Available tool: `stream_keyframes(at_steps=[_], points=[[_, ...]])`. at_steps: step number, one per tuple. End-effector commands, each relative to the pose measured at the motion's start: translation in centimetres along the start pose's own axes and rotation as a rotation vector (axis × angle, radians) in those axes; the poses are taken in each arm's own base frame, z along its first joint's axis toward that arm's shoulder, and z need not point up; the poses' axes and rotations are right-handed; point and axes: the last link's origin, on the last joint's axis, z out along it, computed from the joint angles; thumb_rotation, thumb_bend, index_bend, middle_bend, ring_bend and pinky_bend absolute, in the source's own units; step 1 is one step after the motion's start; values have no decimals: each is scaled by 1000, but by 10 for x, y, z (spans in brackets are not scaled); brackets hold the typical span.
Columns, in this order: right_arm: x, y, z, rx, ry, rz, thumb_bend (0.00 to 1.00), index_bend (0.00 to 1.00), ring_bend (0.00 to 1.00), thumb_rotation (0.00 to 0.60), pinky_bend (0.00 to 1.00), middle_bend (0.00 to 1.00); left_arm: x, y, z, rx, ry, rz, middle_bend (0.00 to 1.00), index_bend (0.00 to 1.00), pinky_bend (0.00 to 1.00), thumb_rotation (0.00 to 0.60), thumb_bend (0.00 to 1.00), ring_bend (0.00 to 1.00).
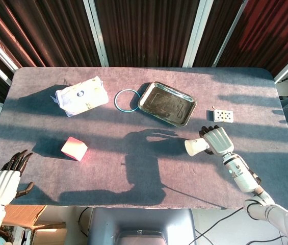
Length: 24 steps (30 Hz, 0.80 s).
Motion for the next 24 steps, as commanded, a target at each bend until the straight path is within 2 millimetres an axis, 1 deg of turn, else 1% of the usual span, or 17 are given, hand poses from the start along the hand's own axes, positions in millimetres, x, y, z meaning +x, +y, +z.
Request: stream_keyframes(at_steps=[1, 4, 8, 11, 13, 17, 20, 24], points=[[11, 0, -3, 17, 81, -100, 489, 688, 509, 600, 591, 462, 0, 0, 0, 0, 0, 0, 8, 0, 232, 600, 299, 0], [27, -3, -6, 39, 197, -287, 491, 694, 509, 600, 587, 464, 0, 0, 0, -1, 1, 0, 8, 0, 232, 600, 301, 0], [46, -14, -12, 95, 334, -584, 490, 698, 509, 600, 583, 464, 0, 0, 0, 0, 0, 0, 9, 0, 232, 600, 301, 0], [57, -25, -16, 143, 414, -796, 486, 703, 508, 600, 582, 464, 0, 0, 0, 0, -1, -1, 10, 0, 232, 600, 301, 0], [61, -31, -17, 177, 447, -903, 483, 706, 505, 600, 579, 465, 0, 0, 0, 1, -2, 0, 10, 0, 232, 600, 302, 0], [61, -44, -17, 271, 473, -1112, 483, 706, 500, 600, 576, 465, -1, 0, 1, 1, -6, 0, 10, 0, 233, 600, 301, 0], [55, -51, -14, 325, 448, -1204, 483, 706, 482, 600, 570, 465, -1, 0, 1, 3, -8, 0, 10, 0, 233, 600, 300, 0], [44, -55, -15, 361, 400, -1265, 483, 700, 467, 600, 557, 465, 0, -1, 1, 5, -8, -3, 11, 0, 234, 600, 295, 0]])
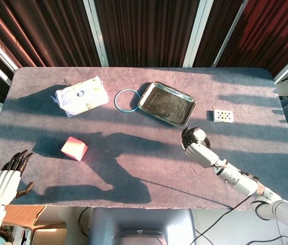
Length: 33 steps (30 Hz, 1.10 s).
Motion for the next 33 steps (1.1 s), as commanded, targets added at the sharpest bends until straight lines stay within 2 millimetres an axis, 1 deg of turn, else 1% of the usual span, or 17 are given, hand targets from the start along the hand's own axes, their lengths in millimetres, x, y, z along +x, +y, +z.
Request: stream_keyframes(at_steps=[1, 9, 12, 14, 17, 19, 22, 25, 28, 31, 33], points=[[5, -11, 2, 94, 13, -60, 483, 698, 463, 600, 553, 465, 0, 0, 0, 1, 0, -2, 11, 0, 234, 600, 295, 0], [6, -24, 5, 128, -6, -56, 480, 663, 414, 600, 509, 465, 1, -1, 0, 7, 0, -7, 12, 0, 234, 600, 295, 0], [6, -26, 3, 126, -12, -40, 481, 628, 360, 600, 458, 465, 1, -1, -1, 5, 3, -8, 13, 0, 235, 600, 295, 0], [5, -26, 2, 120, -23, -25, 479, 578, 310, 600, 414, 448, 1, -1, -1, 5, 3, -8, 13, 0, 235, 600, 295, 0], [4, -27, 1, 110, -39, -2, 466, 464, 217, 600, 384, 359, 1, -1, -1, 5, 3, -7, 14, 0, 235, 600, 294, 0], [3, -27, 0, 103, -50, 21, 449, 408, 179, 600, 380, 312, 1, -1, -1, 6, 2, -6, 14, 0, 235, 600, 294, 0], [2, -27, -2, 81, -76, 72, 429, 319, 129, 600, 375, 235, 1, -1, -1, 6, 1, -5, 14, 0, 235, 600, 295, 0], [0, -25, -4, 55, -102, 121, 403, 245, 103, 600, 371, 177, 1, -1, -1, 5, 1, -4, 14, 0, 235, 600, 294, 0], [-1, -21, -8, 21, -150, 218, 364, 160, 70, 600, 355, 114, 1, -1, -1, 6, 1, -5, 14, 0, 235, 600, 294, 0], [1, -11, -13, -40, -205, 391, 337, 99, 52, 600, 339, 83, 1, -1, -1, 6, 2, -5, 14, 0, 235, 600, 294, 0], [2, 1, -19, -107, -243, 546, 326, 88, 50, 600, 329, 81, 1, -1, -1, 6, 5, -4, 14, 0, 235, 600, 294, 0]])
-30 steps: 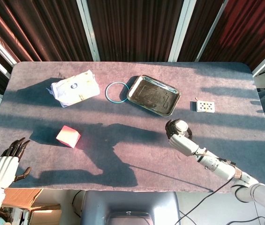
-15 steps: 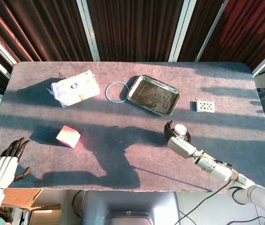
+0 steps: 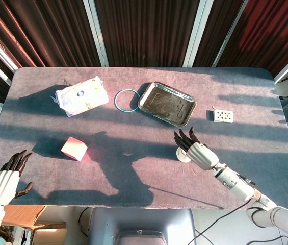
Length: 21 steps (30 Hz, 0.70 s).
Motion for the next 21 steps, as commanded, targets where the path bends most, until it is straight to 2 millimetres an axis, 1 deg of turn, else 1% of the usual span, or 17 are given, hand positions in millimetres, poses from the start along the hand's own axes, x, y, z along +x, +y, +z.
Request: stream_keyframes(at_steps=[1, 4, 5, 6, 8, 9, 11, 14, 17, 21], points=[[5, 23, -14, -122, -76, 321, 319, 87, 50, 600, 323, 81, 0, 0, 0, 0, 3, 2, 14, 0, 235, 600, 294, 0], [11, 42, -33, -242, -123, 614, 316, 87, 50, 600, 283, 81, 0, 0, -1, -2, 8, 4, 14, 0, 235, 600, 294, 0], [14, 49, -42, -284, -132, 741, 315, 87, 47, 600, 244, 81, 0, 1, -1, -3, 10, 5, 14, 0, 235, 600, 294, 0], [16, 54, -49, -315, -130, 834, 314, 86, 36, 600, 181, 81, 0, 1, -1, -3, 11, 7, 14, 0, 235, 600, 294, 0], [18, 66, -67, -390, -106, 1010, 312, 85, 12, 600, 94, 81, 0, 1, -1, -2, 15, 9, 14, 0, 235, 600, 294, 0], [18, 70, -76, -418, -99, 1061, 312, 84, 7, 600, 87, 81, 0, 2, -1, -3, 16, 10, 14, 0, 235, 600, 294, 0], [14, 74, -95, -476, -102, 1132, 312, 84, 6, 600, 87, 81, 0, 2, -2, -4, 19, 13, 14, 0, 235, 600, 294, 0], [9, 74, -121, -553, -138, 1160, 309, 78, 6, 600, 87, 81, 1, 3, -2, -7, 26, 17, 14, 0, 235, 600, 293, 0], [5, 66, -140, -617, -182, 1170, 306, 76, 7, 600, 89, 79, 1, 3, -2, -5, 34, 20, 14, 0, 235, 600, 294, 0], [-1, 55, -155, -664, -226, 1170, 299, 72, 7, 600, 105, 78, 2, 2, -3, 2, 52, 27, 14, 0, 235, 600, 295, 0]])
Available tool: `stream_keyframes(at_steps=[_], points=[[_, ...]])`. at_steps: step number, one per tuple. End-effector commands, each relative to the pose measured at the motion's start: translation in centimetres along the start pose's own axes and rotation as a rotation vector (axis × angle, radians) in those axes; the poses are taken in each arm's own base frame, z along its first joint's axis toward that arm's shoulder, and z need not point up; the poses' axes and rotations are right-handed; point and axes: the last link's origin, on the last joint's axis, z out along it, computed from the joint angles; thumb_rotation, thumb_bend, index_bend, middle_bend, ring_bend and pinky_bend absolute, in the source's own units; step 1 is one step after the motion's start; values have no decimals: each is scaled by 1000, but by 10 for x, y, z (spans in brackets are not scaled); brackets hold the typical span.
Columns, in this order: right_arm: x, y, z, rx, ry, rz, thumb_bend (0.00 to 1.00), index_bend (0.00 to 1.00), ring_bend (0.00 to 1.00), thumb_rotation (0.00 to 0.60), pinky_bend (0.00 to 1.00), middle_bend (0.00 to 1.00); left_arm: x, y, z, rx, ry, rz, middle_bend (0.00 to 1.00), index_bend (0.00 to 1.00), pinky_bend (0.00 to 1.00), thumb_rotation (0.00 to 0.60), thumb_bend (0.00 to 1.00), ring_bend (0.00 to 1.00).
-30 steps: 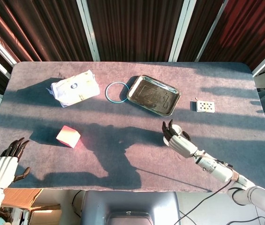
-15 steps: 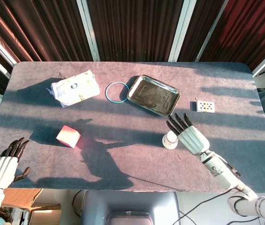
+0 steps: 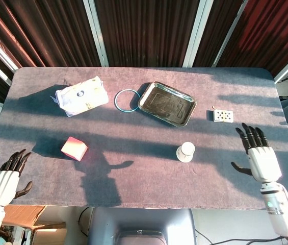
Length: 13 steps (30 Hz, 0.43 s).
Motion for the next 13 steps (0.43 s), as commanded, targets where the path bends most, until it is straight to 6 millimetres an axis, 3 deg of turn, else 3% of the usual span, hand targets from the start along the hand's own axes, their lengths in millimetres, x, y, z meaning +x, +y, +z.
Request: stream_keyframes(at_steps=[1, 13], points=[[-7, 9, -10, -53, -9, 3, 298, 72, 7, 600, 110, 78, 0, -1, 0, 7, 12, 7, 14, 0, 235, 600, 294, 0], [-16, 8, -11, -40, -76, 4, 289, 70, 7, 600, 131, 76, 0, 0, -1, 7, 16, 16, 14, 0, 235, 600, 294, 0]])
